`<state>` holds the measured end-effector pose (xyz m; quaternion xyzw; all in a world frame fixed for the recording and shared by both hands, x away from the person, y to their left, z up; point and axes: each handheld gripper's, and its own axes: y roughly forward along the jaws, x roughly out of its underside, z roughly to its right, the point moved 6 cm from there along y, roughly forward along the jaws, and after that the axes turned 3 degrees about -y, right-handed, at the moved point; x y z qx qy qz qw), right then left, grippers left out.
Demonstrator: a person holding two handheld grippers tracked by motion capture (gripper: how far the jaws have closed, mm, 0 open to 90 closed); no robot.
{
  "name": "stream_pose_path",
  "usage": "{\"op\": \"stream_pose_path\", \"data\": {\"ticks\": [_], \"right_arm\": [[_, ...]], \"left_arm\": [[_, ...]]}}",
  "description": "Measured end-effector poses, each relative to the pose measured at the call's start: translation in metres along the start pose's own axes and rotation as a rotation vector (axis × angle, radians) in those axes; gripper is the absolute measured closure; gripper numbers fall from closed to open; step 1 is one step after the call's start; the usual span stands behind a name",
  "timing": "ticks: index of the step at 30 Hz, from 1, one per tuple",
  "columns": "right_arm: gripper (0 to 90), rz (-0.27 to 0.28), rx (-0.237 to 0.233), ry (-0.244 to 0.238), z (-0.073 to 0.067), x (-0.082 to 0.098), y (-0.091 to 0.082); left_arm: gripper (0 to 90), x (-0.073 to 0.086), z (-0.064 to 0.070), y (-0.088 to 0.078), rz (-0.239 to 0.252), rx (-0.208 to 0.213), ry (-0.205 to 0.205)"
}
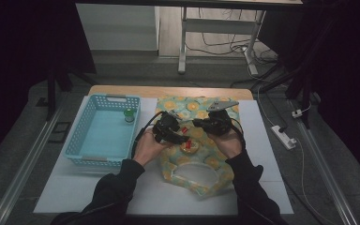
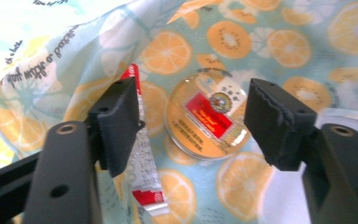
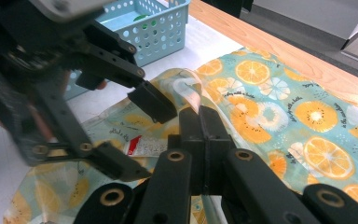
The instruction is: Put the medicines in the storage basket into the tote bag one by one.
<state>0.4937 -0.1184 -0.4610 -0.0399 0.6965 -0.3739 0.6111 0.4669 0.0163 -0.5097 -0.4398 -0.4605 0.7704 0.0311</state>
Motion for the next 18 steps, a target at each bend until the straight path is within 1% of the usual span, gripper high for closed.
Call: {"op": "stream_pose_path", "data": {"ticks": [3, 6, 9, 12, 13, 15, 18], "right_arm": [[90.0, 0.000, 0.000, 0.000, 0.000, 0.000, 0.000], [90.0, 0.000, 0.000, 0.000, 0.000, 0.000, 0.000], [90.0, 0.000, 0.000, 0.000, 0.000, 0.000, 0.000], [90.0, 0.000, -0.001, 0.000, 0.000, 0.000, 0.000], [90.0, 0.000, -0.001, 0.000, 0.000, 0.000, 0.000], [90.0, -0.001, -0.001, -0.001, 0.000, 0.000, 0.000], [90.0, 0.000, -0.001, -0.002, 0.000, 0.000, 0.000]], "left_arm": [[27.5, 0.000, 0.001, -0.006, 0.006, 0.032, -0.007], [22.8, 0.001, 0.001, -0.012, 0.010, 0.051, -0.012], [19.1, 0.002, 0.000, -0.017, 0.012, 0.048, -0.013], [11.3, 0.004, -0.002, -0.020, 0.004, 0.058, -0.012], [10.4, 0.005, -0.003, -0.021, 0.003, 0.059, -0.008], [7.9, 0.006, -0.004, -0.024, 0.002, 0.072, -0.009], [5.1, 0.008, -0.007, -0.030, 0.015, 0.099, -0.011]]}}
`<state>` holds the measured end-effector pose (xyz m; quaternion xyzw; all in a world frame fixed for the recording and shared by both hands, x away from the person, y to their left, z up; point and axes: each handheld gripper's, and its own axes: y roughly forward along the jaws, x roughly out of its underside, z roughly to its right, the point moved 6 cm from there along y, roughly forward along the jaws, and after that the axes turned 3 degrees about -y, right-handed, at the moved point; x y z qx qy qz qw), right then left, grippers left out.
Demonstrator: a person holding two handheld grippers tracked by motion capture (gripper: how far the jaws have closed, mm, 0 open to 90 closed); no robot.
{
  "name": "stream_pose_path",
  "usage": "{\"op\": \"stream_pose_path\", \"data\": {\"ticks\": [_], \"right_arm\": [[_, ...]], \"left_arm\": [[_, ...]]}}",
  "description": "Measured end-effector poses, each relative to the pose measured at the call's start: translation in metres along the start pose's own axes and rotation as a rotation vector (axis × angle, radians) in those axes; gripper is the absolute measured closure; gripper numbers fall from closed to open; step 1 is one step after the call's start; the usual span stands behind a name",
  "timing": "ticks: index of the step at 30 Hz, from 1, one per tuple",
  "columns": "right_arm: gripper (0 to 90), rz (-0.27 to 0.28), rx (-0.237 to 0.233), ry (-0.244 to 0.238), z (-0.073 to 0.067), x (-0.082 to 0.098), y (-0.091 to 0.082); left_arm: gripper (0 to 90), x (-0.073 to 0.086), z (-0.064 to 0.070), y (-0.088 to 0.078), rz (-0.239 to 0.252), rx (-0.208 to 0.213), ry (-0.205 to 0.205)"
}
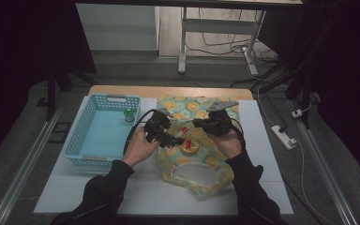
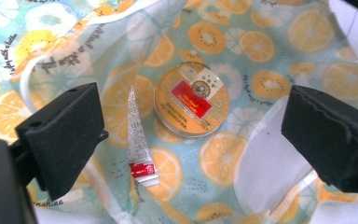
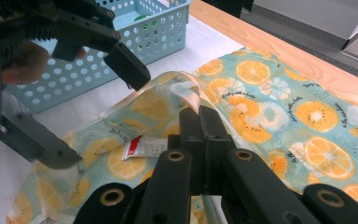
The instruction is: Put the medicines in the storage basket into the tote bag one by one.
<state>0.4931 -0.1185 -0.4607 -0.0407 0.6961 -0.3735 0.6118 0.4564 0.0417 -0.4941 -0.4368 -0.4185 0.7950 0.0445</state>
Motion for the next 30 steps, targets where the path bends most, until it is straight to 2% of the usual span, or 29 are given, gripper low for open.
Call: {"op": "stream_pose_path", "data": {"ticks": [4, 7, 14, 23, 26, 30], "right_arm": [[90.0, 0.000, 0.002, -0.001, 0.000, 0.000, -0.001], [90.0, 0.000, 0.003, -0.001, 0.000, 0.000, -0.001], [90.0, 0.004, 0.004, -0.001, 0.000, 0.000, -0.002], [90.0, 0.004, 0.007, 0.003, 0.001, 0.000, -0.003], [90.0, 0.005, 0.005, 0.001, 0.001, 0.000, -0.002], [90.0, 0.004, 0.006, 0.003, 0.001, 0.000, -0.002]], "left_arm": [[2.3, 0.003, -0.004, -0.009, 0.006, 0.007, 0.019], [0.0, 0.005, -0.009, -0.015, 0.028, 0.002, 0.026], [0.0, 0.013, -0.020, -0.028, 0.040, -0.014, 0.000], [0.0, 0.017, -0.029, -0.040, 0.046, -0.005, -0.011], [0.0, 0.020, -0.035, -0.045, 0.048, -0.030, 0.014], [0.0, 0.023, -0.044, -0.053, 0.059, -0.047, -0.010]]}}
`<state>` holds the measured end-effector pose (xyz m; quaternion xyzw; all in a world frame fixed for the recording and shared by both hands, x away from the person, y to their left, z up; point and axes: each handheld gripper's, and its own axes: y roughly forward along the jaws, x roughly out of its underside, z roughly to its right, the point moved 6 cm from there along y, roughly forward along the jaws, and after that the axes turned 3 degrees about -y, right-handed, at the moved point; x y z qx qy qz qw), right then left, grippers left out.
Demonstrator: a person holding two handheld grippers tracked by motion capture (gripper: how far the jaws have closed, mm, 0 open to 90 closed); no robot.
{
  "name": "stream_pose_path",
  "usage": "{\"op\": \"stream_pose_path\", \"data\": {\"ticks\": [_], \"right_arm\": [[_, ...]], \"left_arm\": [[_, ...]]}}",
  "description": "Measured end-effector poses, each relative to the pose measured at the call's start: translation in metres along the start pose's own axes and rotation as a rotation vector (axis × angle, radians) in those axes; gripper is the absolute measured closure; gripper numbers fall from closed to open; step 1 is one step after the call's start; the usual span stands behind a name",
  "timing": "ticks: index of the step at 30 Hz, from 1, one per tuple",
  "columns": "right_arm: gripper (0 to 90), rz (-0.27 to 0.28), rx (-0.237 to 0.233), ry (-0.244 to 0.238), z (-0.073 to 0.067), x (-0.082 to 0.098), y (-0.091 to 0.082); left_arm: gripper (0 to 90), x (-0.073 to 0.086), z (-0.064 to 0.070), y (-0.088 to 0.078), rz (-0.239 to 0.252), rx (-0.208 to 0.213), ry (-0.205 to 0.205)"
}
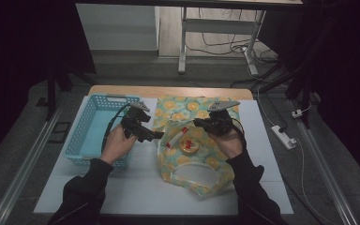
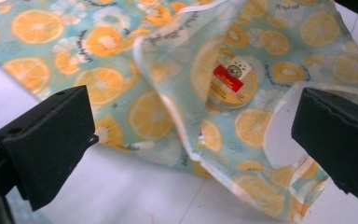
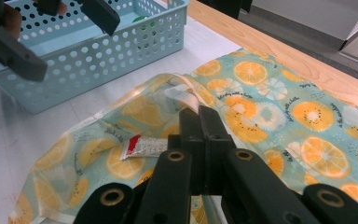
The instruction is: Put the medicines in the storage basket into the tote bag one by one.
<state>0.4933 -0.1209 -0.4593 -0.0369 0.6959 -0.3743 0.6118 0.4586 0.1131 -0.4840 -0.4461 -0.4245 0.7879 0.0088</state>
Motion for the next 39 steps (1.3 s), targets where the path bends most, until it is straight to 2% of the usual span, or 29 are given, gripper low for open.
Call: {"op": "stream_pose_path", "data": {"ticks": [6, 14, 21, 32, 39], "right_arm": [[90.0, 0.001, -0.001, 0.000, 0.000, 0.000, 0.000], [90.0, 0.000, -0.002, 0.000, 0.000, 0.000, 0.000], [90.0, -0.001, -0.003, 0.001, 0.000, 0.000, 0.000], [90.0, 0.003, -0.003, 0.001, 0.001, 0.000, 0.000], [90.0, 0.001, -0.002, 0.001, 0.001, 0.000, 0.000]], "left_arm": [[0.3, 0.005, -0.015, -0.010, 0.014, -0.045, -0.044], [0.0, 0.010, -0.033, -0.023, 0.027, -0.097, -0.050], [0.0, 0.012, -0.058, -0.035, 0.011, -0.178, -0.077], [0.0, 0.021, -0.100, -0.038, -0.015, -0.288, -0.175], [0.0, 0.025, -0.120, -0.033, -0.042, -0.335, -0.197]]}}
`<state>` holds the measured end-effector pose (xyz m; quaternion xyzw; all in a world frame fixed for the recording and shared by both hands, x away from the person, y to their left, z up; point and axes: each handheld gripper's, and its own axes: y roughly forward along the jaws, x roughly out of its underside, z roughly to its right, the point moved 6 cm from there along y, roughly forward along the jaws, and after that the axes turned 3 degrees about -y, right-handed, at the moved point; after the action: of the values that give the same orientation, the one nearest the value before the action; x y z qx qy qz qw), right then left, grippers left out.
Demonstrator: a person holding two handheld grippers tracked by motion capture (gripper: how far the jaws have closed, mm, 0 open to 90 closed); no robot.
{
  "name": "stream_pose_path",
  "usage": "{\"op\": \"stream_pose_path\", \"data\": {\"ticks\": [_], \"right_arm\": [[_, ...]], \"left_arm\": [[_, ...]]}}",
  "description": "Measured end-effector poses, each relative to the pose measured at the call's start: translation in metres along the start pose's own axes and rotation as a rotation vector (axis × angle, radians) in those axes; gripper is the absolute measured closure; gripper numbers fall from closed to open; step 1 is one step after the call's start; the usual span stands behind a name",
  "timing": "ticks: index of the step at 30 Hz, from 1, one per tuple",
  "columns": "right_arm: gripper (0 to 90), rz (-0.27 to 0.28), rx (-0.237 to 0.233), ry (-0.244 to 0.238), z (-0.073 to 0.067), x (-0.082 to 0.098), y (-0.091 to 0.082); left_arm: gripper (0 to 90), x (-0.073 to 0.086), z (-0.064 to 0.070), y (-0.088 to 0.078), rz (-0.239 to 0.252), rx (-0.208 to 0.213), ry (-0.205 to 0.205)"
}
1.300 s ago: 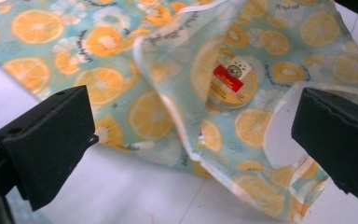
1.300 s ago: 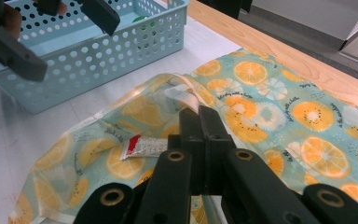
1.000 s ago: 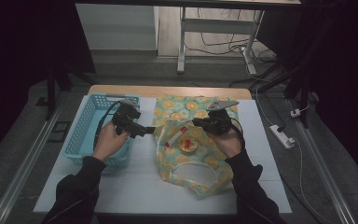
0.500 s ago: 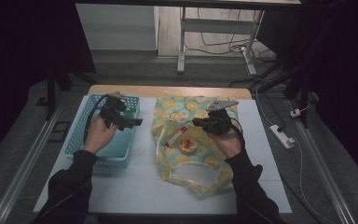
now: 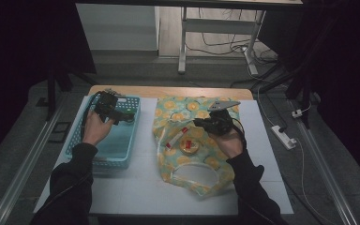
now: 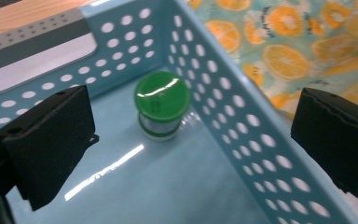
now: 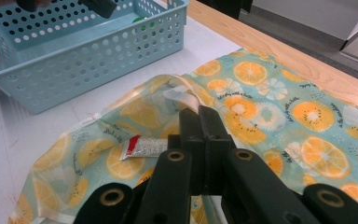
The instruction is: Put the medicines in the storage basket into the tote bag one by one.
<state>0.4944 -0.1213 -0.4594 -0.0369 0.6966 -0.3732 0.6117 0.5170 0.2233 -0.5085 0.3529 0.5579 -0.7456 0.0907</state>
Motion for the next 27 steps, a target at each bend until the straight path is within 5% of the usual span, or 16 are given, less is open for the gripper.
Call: {"op": "stream_pose_path", "data": {"ticks": [16, 27], "right_arm": [[90.0, 0.002, -0.003, 0.001, 0.001, 0.000, -0.001], [90.0, 0.003, -0.003, 0.001, 0.001, 0.000, -0.001]], "left_arm": [[3.8, -0.002, -0.017, 0.035, -0.094, -0.064, 0.028], [31.8, -0.004, -0.017, 0.047, -0.130, -0.043, 0.040]]}}
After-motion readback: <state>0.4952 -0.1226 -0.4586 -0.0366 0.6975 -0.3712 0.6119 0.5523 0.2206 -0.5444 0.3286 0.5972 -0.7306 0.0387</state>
